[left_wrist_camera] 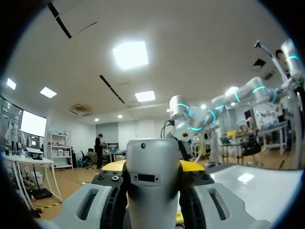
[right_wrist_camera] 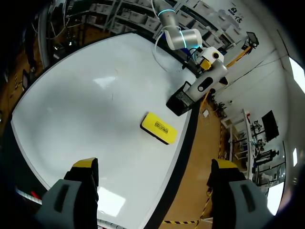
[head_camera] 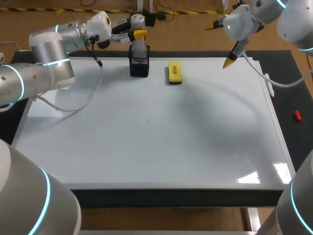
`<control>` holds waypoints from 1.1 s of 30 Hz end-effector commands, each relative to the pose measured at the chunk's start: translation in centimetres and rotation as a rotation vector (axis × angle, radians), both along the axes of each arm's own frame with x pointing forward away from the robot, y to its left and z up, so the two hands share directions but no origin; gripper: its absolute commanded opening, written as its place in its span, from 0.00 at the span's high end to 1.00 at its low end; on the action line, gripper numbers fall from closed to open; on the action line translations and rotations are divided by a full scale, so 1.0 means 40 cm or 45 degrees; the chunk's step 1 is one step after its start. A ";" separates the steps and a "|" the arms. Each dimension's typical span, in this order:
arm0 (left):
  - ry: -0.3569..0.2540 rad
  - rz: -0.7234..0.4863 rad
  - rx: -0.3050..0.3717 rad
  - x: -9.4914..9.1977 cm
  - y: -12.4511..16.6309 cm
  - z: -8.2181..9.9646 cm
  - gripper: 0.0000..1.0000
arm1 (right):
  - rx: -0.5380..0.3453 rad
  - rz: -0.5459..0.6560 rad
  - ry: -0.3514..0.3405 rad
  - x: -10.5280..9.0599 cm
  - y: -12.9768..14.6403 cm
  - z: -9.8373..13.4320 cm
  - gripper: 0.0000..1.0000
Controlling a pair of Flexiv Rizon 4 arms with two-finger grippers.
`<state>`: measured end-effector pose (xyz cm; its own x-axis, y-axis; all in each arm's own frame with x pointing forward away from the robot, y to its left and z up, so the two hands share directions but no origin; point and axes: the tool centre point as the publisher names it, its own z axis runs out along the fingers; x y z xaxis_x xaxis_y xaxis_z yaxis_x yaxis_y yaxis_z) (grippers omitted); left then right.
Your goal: Pick up the inspection probe, press it on each red-marked spot on the whiteboard one by one, put down the probe, pick up the eraser, and wipe off all the red marks.
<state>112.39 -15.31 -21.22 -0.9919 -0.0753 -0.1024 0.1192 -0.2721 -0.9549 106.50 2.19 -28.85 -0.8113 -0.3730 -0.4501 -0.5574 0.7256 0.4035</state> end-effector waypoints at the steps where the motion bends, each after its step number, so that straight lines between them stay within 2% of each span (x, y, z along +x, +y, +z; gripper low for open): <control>1: 0.001 -0.014 -0.004 0.011 0.001 -0.021 1.00 | -0.006 0.001 0.001 0.000 0.000 0.001 0.00; 14: 0.046 -0.006 0.003 0.013 0.000 -0.088 1.00 | -0.006 0.001 0.001 0.000 0.000 0.001 0.00; 24: 0.070 0.008 0.013 0.015 -0.002 -0.104 1.00 | -0.006 0.001 0.001 0.000 0.000 0.001 0.00; 25: 0.070 0.010 0.015 0.015 -0.001 -0.105 0.97 | -0.006 0.001 0.001 0.000 0.000 0.001 0.00; 27: 0.073 0.014 0.016 0.016 0.002 -0.105 0.71 | -0.006 0.001 0.001 0.000 0.000 0.001 0.00; 30: 0.082 0.018 0.028 0.016 0.005 -0.106 0.51 | -0.006 0.001 0.001 0.000 0.000 0.001 0.00; 31: 0.079 0.020 0.041 0.015 0.007 -0.106 0.22 | -0.006 0.001 0.001 0.000 0.000 0.001 0.00; 33: 0.078 0.026 0.052 0.012 0.011 -0.104 0.00 | -0.006 0.001 0.001 0.000 0.000 0.001 0.00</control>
<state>113.14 -15.08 -25.93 -0.9951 -0.0870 -0.0474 0.0674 -0.2444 -0.9673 106.50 2.19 -28.85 -0.8113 -0.3730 -0.4502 -0.5574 0.7256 0.4034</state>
